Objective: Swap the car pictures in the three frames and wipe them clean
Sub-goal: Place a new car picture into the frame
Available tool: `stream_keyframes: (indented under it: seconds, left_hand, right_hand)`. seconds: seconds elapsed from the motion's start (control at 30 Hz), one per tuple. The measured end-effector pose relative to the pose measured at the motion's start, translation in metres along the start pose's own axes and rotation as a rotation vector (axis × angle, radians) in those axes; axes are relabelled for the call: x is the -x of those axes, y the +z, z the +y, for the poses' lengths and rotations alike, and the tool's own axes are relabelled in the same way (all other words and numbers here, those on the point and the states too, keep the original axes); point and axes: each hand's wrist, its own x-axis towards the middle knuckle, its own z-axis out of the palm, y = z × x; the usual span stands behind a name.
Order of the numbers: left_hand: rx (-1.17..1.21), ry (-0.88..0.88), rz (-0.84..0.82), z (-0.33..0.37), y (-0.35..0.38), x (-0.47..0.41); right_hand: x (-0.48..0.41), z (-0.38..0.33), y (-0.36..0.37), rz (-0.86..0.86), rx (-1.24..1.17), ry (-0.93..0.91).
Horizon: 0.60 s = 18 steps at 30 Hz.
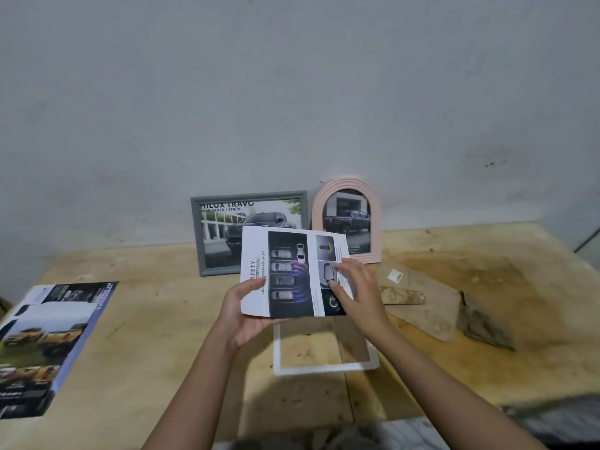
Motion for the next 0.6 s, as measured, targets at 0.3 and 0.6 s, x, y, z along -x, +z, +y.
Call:
stream_keyframes:
  seconds: [0.3,0.6]
  left_hand:
    - [-0.540,-0.030,0.331,-0.083,-0.009,-0.023]
    - [-1.197,0.170,0.517,-0.113,-0.029,-0.047]
  right_hand:
    - [0.014,0.060,-0.032,-0.127,-0.202,0.622]
    - [0.018,0.085,-0.003,-0.254,0.152,0.633]
